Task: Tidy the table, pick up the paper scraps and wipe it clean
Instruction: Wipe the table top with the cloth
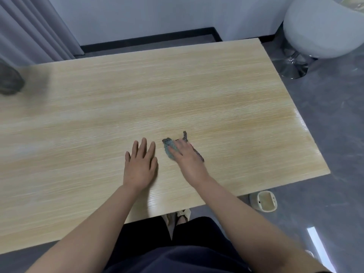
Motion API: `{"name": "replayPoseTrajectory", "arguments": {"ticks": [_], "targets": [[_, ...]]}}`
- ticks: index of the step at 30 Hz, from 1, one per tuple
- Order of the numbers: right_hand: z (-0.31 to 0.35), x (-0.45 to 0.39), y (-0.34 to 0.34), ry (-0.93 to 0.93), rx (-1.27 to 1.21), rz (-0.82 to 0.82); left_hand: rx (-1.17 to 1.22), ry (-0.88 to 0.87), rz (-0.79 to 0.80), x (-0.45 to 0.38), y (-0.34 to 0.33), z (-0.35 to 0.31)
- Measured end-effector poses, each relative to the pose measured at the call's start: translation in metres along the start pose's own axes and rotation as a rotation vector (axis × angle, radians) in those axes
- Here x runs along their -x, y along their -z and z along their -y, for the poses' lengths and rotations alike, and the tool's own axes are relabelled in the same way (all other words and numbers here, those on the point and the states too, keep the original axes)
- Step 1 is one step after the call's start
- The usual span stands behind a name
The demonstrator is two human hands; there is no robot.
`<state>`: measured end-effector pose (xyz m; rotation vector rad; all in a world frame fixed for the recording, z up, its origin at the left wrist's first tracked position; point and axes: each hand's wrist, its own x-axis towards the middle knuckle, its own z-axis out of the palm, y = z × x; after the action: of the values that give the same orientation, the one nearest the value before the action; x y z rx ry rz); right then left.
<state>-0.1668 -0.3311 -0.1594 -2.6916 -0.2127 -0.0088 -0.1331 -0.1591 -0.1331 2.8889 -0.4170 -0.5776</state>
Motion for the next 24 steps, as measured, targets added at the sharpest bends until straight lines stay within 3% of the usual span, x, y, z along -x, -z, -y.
{"name": "replayPoseTrajectory", "arguments": {"ticks": [2,7,10,12,14,16,18,21,24], "targets": [[-0.028,0.004,0.013,0.033,0.044,0.005,0.002,-0.019,-0.012,0.004,-0.002,0.004],[-0.132,0.035,0.054,-0.37,0.125,-0.121,0.027,-0.031,-0.027,0.01,-0.005,0.005],[-0.114,0.036,0.052,-0.545,0.05,-0.24,0.023,-0.024,-0.036,0.012,-0.008,0.004],[-0.065,0.027,0.028,-0.447,0.024,-0.267,0.023,-0.016,-0.037,0.013,-0.009,0.003],[-0.015,0.025,0.004,-0.213,-0.015,-0.142,0.028,-0.011,-0.049,0.013,-0.01,0.002],[0.004,0.032,-0.01,-0.014,0.021,0.004,0.033,-0.007,-0.051,0.013,-0.011,0.0],[-0.005,0.034,0.008,0.075,0.029,0.033,0.028,-0.003,-0.042,0.016,-0.012,0.001],[-0.062,0.038,0.036,-0.035,-0.005,-0.056,0.023,-0.002,-0.032,0.022,-0.013,-0.001],[-0.126,0.054,0.052,-0.365,0.035,-0.147,0.028,0.008,-0.029,0.027,-0.015,-0.004]]}}
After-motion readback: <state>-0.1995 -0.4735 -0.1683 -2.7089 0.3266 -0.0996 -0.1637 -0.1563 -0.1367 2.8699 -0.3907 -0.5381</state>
